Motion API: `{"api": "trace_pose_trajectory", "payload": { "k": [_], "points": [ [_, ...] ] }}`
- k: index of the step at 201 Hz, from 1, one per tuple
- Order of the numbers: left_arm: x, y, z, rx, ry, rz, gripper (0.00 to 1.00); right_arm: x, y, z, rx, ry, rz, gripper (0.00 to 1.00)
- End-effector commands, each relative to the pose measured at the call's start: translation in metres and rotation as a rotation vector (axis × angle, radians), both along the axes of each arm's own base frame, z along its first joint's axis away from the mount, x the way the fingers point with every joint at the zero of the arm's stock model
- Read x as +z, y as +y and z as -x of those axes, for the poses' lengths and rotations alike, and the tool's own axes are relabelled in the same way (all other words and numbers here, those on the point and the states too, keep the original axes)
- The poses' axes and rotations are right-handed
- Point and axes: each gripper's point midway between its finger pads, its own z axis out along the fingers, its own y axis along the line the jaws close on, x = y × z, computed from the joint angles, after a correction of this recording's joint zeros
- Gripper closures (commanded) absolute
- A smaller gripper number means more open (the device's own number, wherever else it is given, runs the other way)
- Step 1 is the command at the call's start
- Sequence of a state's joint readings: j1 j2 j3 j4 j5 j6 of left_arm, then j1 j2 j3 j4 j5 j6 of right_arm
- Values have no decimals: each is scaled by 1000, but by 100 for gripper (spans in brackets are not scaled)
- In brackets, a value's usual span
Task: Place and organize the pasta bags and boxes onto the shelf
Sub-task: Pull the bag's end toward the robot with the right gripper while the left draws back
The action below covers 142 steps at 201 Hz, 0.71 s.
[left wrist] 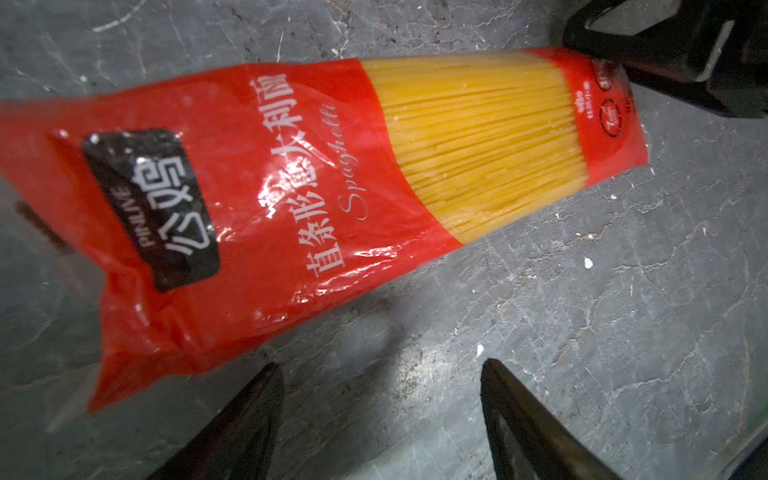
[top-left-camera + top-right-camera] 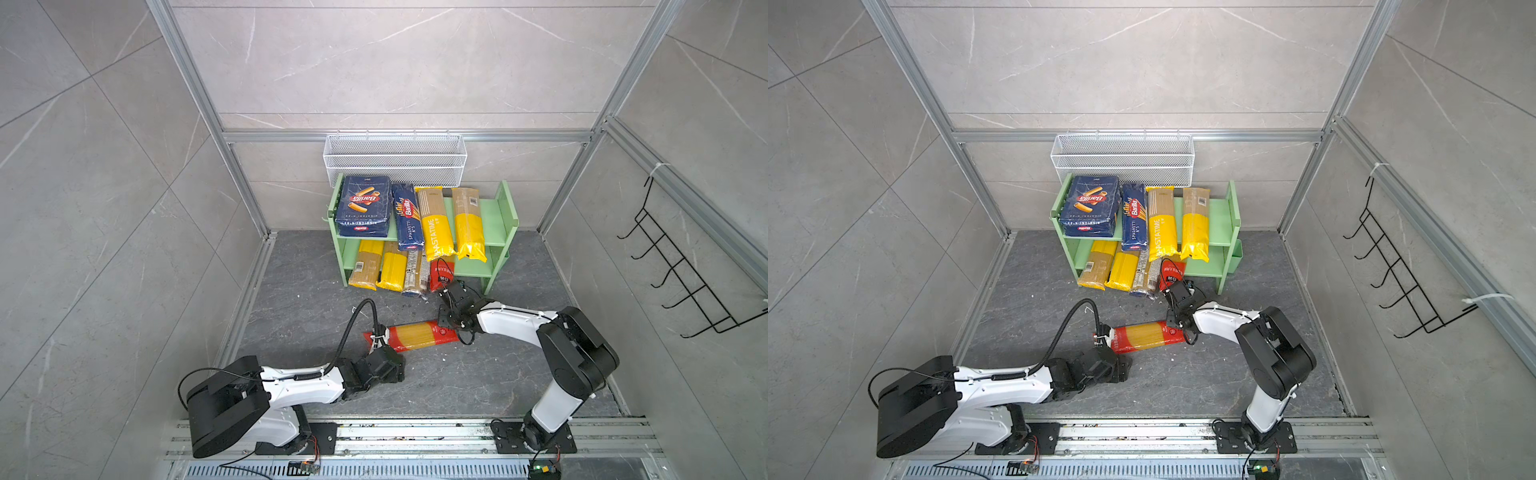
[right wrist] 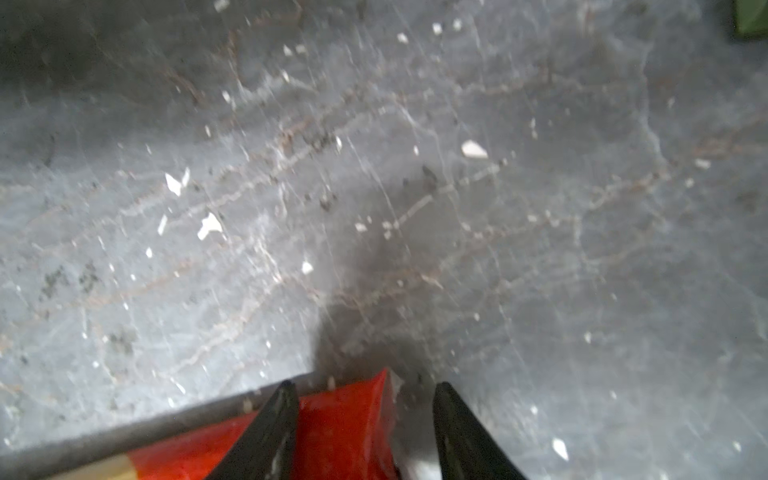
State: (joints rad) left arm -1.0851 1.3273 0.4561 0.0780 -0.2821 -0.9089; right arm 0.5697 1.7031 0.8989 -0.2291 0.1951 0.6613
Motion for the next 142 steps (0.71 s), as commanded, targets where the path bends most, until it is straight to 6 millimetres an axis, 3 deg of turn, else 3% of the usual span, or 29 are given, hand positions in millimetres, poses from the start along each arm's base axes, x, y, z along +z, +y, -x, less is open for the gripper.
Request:
{"api": "trace_pose_trajectory", "payload": {
  "k": [1, 31, 58, 121, 142],
  "points": [
    [3, -3, -9, 12, -8, 45, 24, -12, -16, 38, 5, 101, 24, 46],
    [4, 4, -18, 22, -9, 48, 24, -10, -18, 62, 18, 138, 9, 46],
    [3, 9, -25, 27, -8, 47, 24, -5, -7, 84, 59, 151, 7, 46],
    [-4, 18, -43, 41, -2, 56, 25, -4, 49, 129, 239, 172, 10, 46],
    [0, 20, -52, 43, -14, 57, 26, 0, 59, 139, 274, 165, -3, 46]
  ]
}}
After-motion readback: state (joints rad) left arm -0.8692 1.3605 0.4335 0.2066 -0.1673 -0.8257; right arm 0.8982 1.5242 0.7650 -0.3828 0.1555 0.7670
